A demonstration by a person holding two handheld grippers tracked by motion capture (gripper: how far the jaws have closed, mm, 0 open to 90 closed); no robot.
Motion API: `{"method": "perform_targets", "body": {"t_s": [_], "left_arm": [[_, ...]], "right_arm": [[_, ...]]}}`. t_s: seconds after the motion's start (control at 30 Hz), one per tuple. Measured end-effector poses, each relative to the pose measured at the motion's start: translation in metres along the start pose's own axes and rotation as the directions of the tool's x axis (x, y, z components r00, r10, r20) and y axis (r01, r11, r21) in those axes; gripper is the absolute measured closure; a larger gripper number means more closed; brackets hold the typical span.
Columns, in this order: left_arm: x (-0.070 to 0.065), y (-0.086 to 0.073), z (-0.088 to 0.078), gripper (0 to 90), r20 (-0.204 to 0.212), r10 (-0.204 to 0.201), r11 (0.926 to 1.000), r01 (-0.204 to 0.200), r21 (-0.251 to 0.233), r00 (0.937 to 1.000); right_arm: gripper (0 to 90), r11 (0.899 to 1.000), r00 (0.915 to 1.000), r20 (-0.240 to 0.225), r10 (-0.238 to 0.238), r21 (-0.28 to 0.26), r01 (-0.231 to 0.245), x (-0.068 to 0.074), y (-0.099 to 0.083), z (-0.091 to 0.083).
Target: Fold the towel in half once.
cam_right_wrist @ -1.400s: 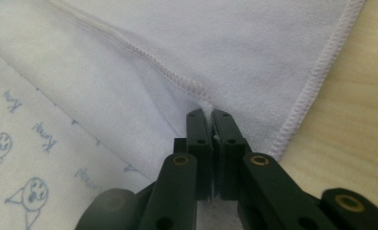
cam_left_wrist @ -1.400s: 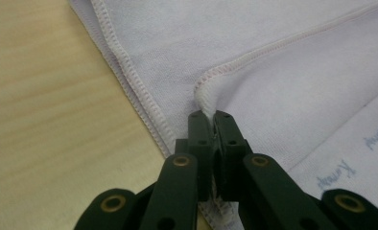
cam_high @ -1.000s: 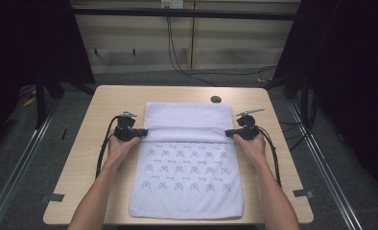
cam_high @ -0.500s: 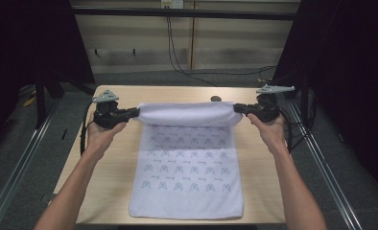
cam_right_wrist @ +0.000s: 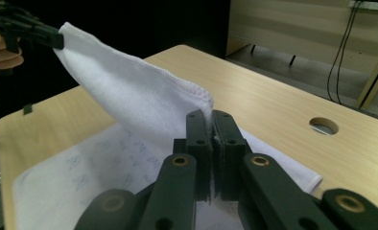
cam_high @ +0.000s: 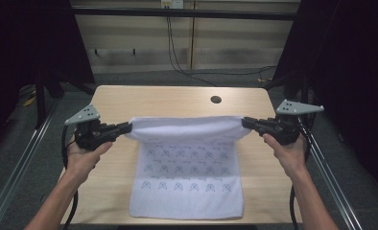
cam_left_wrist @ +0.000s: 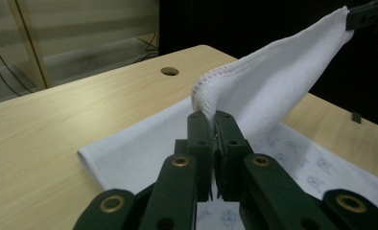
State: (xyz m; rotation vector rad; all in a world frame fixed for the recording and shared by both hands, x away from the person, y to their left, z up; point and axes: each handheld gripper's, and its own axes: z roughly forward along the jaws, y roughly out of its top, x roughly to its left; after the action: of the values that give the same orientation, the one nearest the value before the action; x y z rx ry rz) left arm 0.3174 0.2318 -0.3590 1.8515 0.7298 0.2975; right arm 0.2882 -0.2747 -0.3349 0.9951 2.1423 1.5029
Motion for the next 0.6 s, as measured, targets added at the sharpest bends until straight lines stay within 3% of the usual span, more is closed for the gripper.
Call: {"method": "perform_targets", "body": {"t_s": [0.03, 0.07, 0.13, 0.17, 0.2, 0.27, 0.33, 0.4, 0.47, 0.5, 0.53, 0.57, 0.6], "left_arm": [[-0.006, -0.013, 0.000, 87.0, 0.001, -0.025, 0.9994, 0.025, 0.024, 0.9997], [-0.006, -0.013, 0.000, 87.0, 0.001, -0.025, 0.9994, 0.025, 0.024, 0.9997], [-0.012, -0.030, 0.000, 86.9, -0.007, -0.012, 0.9984, 0.012, 0.055, 0.9999], [-0.013, -0.046, -0.001, 86.9, 0.016, -0.046, 0.9978, 0.045, 0.049, 0.9988], [-0.013, -0.046, -0.001, 86.9, 0.016, -0.046, 0.9978, 0.045, 0.049, 0.9988], [-0.015, -0.067, 0.002, 86.7, 0.023, -0.039, 0.9953, 0.036, 0.090, 0.9990], [-0.016, -0.073, 0.004, 86.4, 0.027, -0.040, 0.9926, 0.037, 0.116, 0.9988], [-0.020, -0.084, 0.006, 86.4, 0.037, -0.033, 0.9887, 0.027, 0.147, 0.9988], [-0.027, -0.099, 0.010, 86.2, 0.060, -0.031, 0.9822, 0.019, 0.187, 0.9977], [-0.027, -0.099, 0.010, 85.9, 0.060, -0.031, 0.9822, 0.019, 0.187, 0.9977], [-0.029, -0.104, 0.011, 85.9, 0.065, -0.024, 0.9784, 0.010, 0.206, 0.9976], [-0.032, -0.108, 0.011, 85.0, 0.064, -0.015, 0.9764, 0.001, 0.216, 0.9979], [-0.033, -0.112, 0.011, 85.0, 0.081, -0.023, 0.9739, 0.004, 0.227, 0.9964]], "right_arm": [[87.3, 1.000, 0.9998, -0.019, -0.003, 0.018, 0.003, 0.008, -0.009, -0.003], [87.3, 1.000, 0.9998, -0.019, -0.003, 0.018, 0.003, 0.008, -0.009, -0.003], [87.3, 0.999, 0.9997, -0.024, -0.006, 0.051, 0.007, 0.016, -0.022, -0.003], [87.2, 0.997, 0.9991, -0.042, 0.005, 0.073, -0.001, 0.023, -0.038, -0.004], [87.2, 0.997, 0.9991, -0.042, 0.005, 0.073, -0.001, 0.023, -0.038, -0.004], [87.2, 0.995, 0.9978, -0.058, 0.034, 0.099, -0.028, 0.029, -0.062, -0.005], [87.2, 0.992, 0.9969, -0.065, 0.044, 0.120, -0.036, 0.031, -0.069, -0.003], [87.2, 0.985, 0.9969, -0.066, 0.044, 0.168, -0.033, 0.032, -0.083, 0.002], [87.0, 0.973, 0.9926, -0.088, 0.083, 0.221, -0.061, 0.033, -0.105, 0.009], [87.0, 0.973, 0.9926, -0.088, 0.083, 0.221, -0.061, 0.033, -0.105, 0.009], [86.8, 0.968, 0.9904, -0.100, 0.095, 0.242, -0.069, 0.034, -0.111, 0.010], [85.9, 0.956, 0.9883, -0.113, 0.102, 0.286, -0.066, 0.036, -0.121, 0.012], [85.9, 0.956, 0.9883, -0.113, 0.102, 0.286, -0.066, 0.036, -0.121, 0.012]]}}
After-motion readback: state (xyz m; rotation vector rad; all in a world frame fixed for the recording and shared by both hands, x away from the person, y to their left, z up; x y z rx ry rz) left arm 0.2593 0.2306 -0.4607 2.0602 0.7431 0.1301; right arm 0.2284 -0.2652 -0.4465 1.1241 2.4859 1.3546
